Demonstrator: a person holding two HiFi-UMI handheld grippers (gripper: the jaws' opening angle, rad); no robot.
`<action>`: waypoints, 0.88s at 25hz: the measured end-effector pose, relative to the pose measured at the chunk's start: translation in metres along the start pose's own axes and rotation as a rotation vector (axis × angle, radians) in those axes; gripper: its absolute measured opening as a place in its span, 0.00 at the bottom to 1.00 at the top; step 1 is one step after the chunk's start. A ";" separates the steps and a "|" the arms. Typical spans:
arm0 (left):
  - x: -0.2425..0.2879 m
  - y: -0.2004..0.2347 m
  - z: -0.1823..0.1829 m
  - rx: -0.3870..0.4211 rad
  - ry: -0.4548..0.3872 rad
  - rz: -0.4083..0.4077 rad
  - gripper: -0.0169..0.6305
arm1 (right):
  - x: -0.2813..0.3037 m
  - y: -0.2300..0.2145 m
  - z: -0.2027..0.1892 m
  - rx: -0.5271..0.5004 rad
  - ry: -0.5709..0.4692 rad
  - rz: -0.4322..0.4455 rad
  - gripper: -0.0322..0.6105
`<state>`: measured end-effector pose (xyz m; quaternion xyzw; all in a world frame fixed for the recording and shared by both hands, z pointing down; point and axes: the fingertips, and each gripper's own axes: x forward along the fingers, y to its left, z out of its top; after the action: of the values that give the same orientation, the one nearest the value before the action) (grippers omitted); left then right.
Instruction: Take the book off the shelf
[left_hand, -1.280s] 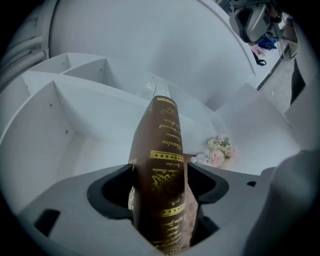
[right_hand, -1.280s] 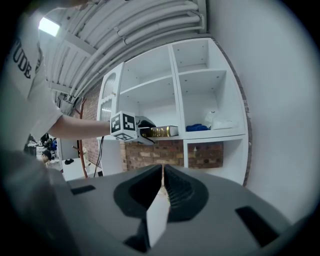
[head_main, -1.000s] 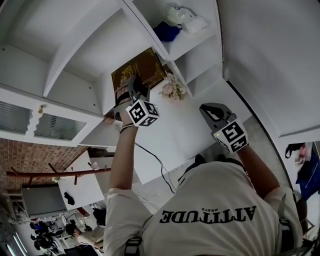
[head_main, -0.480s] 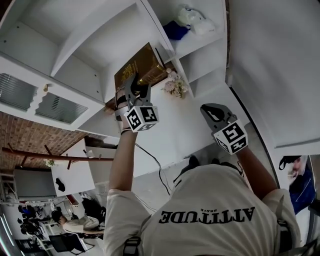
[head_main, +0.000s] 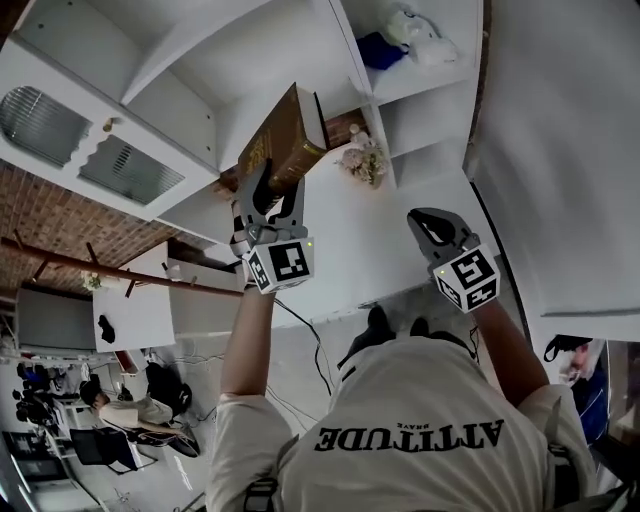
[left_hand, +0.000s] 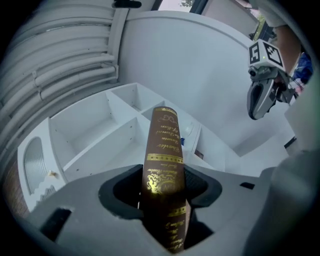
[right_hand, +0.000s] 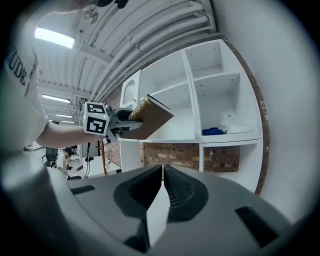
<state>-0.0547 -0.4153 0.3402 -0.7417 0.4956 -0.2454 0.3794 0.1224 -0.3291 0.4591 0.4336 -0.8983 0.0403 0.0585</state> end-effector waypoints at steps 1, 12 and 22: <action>-0.008 0.001 0.002 -0.022 -0.002 0.012 0.40 | 0.002 0.002 0.001 -0.002 -0.002 0.010 0.10; -0.127 0.010 -0.004 -0.281 0.020 0.146 0.39 | 0.032 0.062 -0.013 -0.001 0.018 0.174 0.10; -0.230 0.008 -0.060 -0.546 0.061 0.240 0.39 | 0.035 0.142 -0.002 -0.041 0.004 0.212 0.10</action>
<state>-0.1924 -0.2247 0.3723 -0.7447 0.6385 -0.0786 0.1774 -0.0102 -0.2677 0.4628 0.3347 -0.9397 0.0287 0.0647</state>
